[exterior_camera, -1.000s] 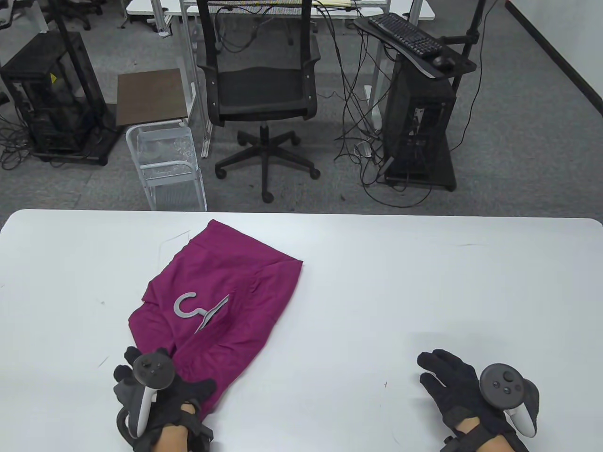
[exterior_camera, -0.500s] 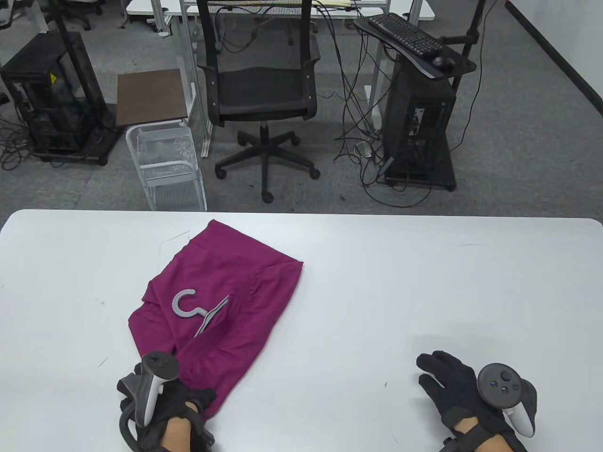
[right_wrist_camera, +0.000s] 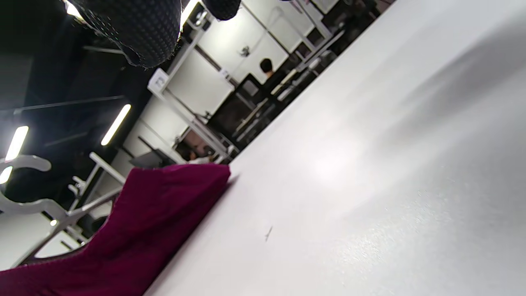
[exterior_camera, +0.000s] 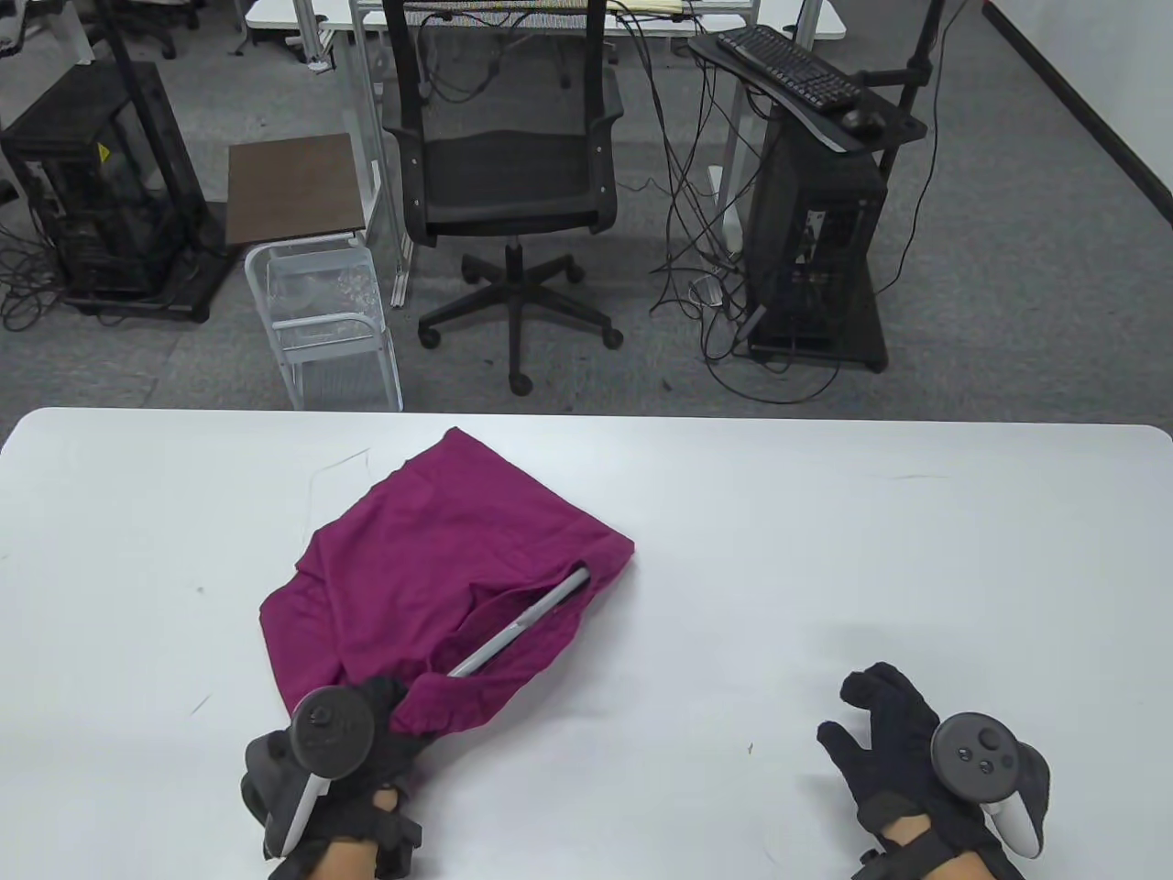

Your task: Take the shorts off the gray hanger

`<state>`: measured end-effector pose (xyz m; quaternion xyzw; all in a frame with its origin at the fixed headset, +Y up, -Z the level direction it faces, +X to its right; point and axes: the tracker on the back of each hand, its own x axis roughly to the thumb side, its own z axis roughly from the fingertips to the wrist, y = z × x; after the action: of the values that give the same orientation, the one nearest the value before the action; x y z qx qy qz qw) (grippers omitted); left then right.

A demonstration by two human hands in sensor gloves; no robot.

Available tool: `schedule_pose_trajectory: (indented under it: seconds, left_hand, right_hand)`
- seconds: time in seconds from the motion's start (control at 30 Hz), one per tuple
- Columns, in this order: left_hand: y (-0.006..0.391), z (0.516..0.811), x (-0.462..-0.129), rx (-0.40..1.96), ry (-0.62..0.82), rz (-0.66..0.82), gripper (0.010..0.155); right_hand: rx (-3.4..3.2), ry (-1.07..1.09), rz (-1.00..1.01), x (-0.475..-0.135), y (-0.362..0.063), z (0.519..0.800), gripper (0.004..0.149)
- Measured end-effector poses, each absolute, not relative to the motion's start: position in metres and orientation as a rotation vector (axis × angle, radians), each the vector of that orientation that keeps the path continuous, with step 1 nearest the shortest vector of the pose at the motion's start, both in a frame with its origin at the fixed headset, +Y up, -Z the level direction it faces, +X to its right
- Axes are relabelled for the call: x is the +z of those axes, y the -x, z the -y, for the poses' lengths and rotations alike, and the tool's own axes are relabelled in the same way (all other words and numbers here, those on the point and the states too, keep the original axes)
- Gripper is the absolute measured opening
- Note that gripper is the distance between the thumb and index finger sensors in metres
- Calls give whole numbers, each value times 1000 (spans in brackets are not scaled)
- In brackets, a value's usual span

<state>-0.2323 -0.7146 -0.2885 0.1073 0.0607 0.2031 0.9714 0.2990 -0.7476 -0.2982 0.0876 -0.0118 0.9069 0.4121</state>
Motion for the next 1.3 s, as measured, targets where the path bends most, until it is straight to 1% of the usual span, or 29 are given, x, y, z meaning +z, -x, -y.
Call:
schedule_pose_trajectory:
  seconds: [0.13,0.2,0.23,0.3,0.37,0.43,0.47,0.5,0.53,0.57,0.63,0.7,0.73,0.77,0.8,0.87,0.9,0.93,1.07,1.17,1.23,1.3]
  left_hand:
    - [201,697,-276,321,-305,93,37]
    - [182,690,-269,297,-330,172,37]
    - [175,689,-266,287,-347,203,37]
    - [153,684,-258,257,-384,287,37]
    - [138,681,-253,230,-404,364,37]
    - [127,680,-247,219,-427,430,37]
    - [122,679,-245,206,-439,447,37]
    - [119,678,-242,210,-449,475,37]
    - [117,677,-241,216,-459,487,37]
    - [116,676,-239,219,-467,504,37]
    - [119,673,-239,218,-486,509,36]
    - [127,671,-239,275,-499,510,35]
    - [137,669,-239,347,-513,515,35]
    - [140,666,-239,373,-534,509,34]
    - [148,663,-237,390,-551,506,34]
    - [156,660,-238,441,-556,496,34]
    - [161,659,-237,469,-551,495,34]
    - [164,657,-237,495,-575,490,35]
    - [169,656,-238,559,-566,505,36]
    - [178,657,-241,604,-554,494,36]
    - [187,660,-245,663,-522,472,37]
    - [195,663,-249,709,-508,448,37]
  right_hand:
    - [2293,-301,78,-293,-289,738,59]
    - [2292,-373,124,-289,-281,732,57]
    - [2284,-425,142,-287,-276,729,58]
    - [2249,-589,167,-280,-260,721,64]
    - [2279,-693,210,-273,-244,714,70]
    - [2361,-777,244,-267,-231,710,69]
    - [2412,-826,257,-265,-224,709,68]
    - [2455,-855,279,-262,-218,708,61]
    - [2498,-867,281,-261,-212,709,49]
    - [2540,-849,257,-261,-210,710,47]
    - [2557,-765,180,-263,-209,711,51]
    - [2524,-664,155,-267,-216,710,54]
    - [2548,-566,144,-271,-224,712,50]
    - [2561,-543,141,-273,-231,711,47]
    - [2567,-492,148,-276,-239,710,39]
    - [2586,-410,81,-278,-255,709,36]
    - [2559,-372,103,-279,-262,707,36]
    - [2533,-374,118,-279,-267,704,40]
    - [2527,-351,140,-279,-275,698,51]
    - [2414,-384,112,-283,-280,704,57]
    - [2159,-365,61,-288,-288,711,60]
    - [1927,-360,51,-292,-296,718,61]
